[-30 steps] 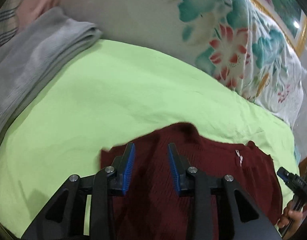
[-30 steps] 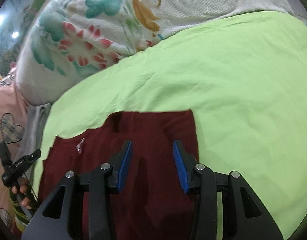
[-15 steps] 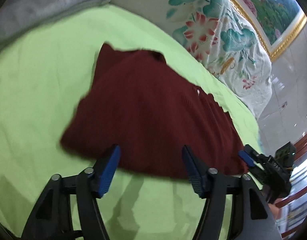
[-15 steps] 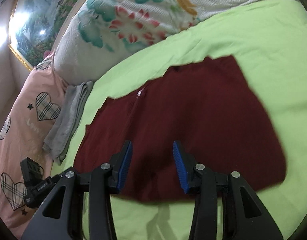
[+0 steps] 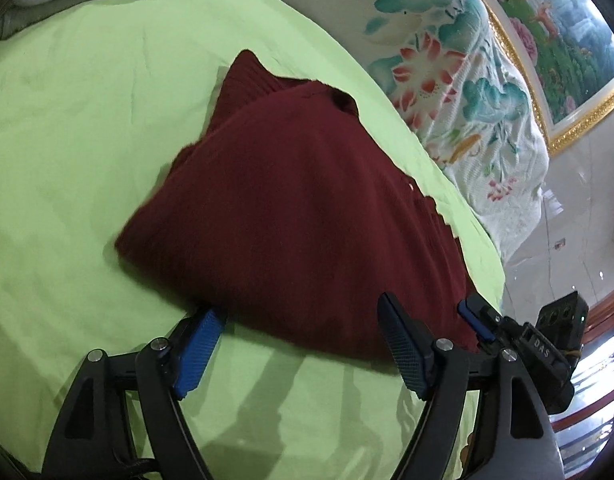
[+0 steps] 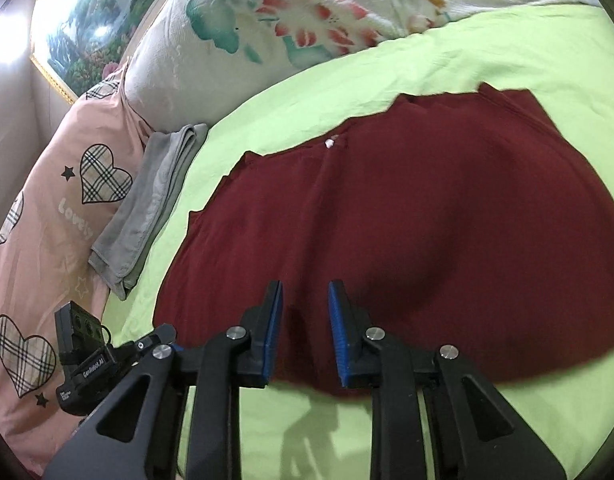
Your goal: Fold large clothes
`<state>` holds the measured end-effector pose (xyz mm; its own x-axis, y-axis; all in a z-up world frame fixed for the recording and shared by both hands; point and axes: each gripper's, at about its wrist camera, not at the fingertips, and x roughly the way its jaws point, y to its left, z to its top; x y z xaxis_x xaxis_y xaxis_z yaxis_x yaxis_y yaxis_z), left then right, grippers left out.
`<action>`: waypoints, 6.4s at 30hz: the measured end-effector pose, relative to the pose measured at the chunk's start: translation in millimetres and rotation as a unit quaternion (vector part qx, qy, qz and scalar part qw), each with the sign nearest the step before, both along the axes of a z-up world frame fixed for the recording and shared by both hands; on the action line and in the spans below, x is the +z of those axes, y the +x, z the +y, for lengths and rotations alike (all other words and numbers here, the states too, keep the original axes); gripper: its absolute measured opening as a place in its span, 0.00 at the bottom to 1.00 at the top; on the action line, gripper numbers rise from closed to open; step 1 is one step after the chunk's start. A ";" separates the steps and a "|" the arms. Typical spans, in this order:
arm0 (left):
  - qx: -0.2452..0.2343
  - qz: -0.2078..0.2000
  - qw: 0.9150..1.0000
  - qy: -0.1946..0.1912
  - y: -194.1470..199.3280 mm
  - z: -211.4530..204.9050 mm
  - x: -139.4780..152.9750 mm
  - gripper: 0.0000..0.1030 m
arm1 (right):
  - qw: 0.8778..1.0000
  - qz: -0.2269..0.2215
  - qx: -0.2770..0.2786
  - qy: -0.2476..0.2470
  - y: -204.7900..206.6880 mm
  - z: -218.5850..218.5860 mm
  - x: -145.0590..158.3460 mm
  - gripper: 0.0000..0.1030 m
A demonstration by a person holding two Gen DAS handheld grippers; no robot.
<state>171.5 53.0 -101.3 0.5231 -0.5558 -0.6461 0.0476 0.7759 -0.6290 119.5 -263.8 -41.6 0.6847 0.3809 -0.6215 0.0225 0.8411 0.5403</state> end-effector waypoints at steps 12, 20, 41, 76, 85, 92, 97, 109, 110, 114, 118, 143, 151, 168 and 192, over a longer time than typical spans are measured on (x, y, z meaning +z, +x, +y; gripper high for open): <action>0.057 -0.002 0.998 -0.012 50.7 5.5 -0.3 0.53 | 0.998 0.047 0.020 -0.026 73.7 20.8 -33.9 0.22; 0.036 -0.042 0.998 -0.006 59.3 -6.7 27.0 0.13 | 0.999 0.047 0.026 0.009 72.1 12.7 -39.7 0.21; -0.229 -0.155 0.948 0.161 18.6 -276.9 49.6 0.11 | 0.961 0.010 -0.040 0.274 10.9 -136.6 -23.5 0.69; -0.330 -0.122 0.929 0.118 11.2 -343.4 45.7 0.23 | 0.994 0.033 -0.017 0.103 42.9 -178.7 -27.2 0.21; -0.288 -0.124 0.946 0.080 -1.8 -246.7 94.5 0.78 | 0.998 0.029 -0.058 0.021 9.7 -180.5 1.1 0.77; -0.226 -0.051 0.972 0.046 51.8 -192.4 71.8 0.81 | 0.997 0.036 -0.060 0.029 -8.6 -183.2 -2.1 0.80; -0.226 0.009 0.974 -0.004 87.2 -192.2 41.3 0.81 | 0.997 0.044 -0.048 0.052 -4.5 -179.4 -11.9 0.80; -0.278 0.017 0.960 0.029 112.3 -250.8 -2.5 0.84 | 0.994 0.059 -0.020 0.095 19.1 -181.3 -34.0 0.80; -0.279 0.016 0.960 0.031 111.5 -252.3 -2.7 0.81 | 0.993 0.059 -0.023 0.096 20.5 -181.6 -35.1 0.76; -0.276 -0.020 0.960 0.047 100.0 -250.6 9.5 0.62 | 0.993 0.070 -0.017 0.097 21.3 -173.7 -36.8 0.48; -0.271 -0.055 0.959 0.062 79.2 -233.9 29.1 0.56 | 0.996 0.052 -0.015 0.066 14.7 -152.9 -18.0 0.37; -0.151 -0.079 0.978 0.118 10.4 -21.1 53.5 0.72 | 0.992 0.052 0.082 0.086 32.8 15.6 -39.6 0.55; -0.116 -0.127 0.968 0.181 -57.4 0.0 85.5 0.78 | 0.997 0.025 0.037 0.058 -5.7 -0.3 -11.4 0.61; -0.103 -0.222 0.880 0.408 -111.6 -48.7 52.4 0.45 | 0.995 0.051 0.077 0.038 5.2 32.2 -19.0 0.25; -0.221 -0.230 0.897 0.308 -130.2 -18.3 84.9 0.33 | 1.000 0.015 -0.001 0.014 -34.7 -30.0 8.2 0.41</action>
<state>41.3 34.7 -16.4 0.6295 -0.3868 -0.6738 0.5801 0.8109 0.0765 84.8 -293.8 -33.4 0.6664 0.3968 -0.6312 0.0414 0.8257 0.5626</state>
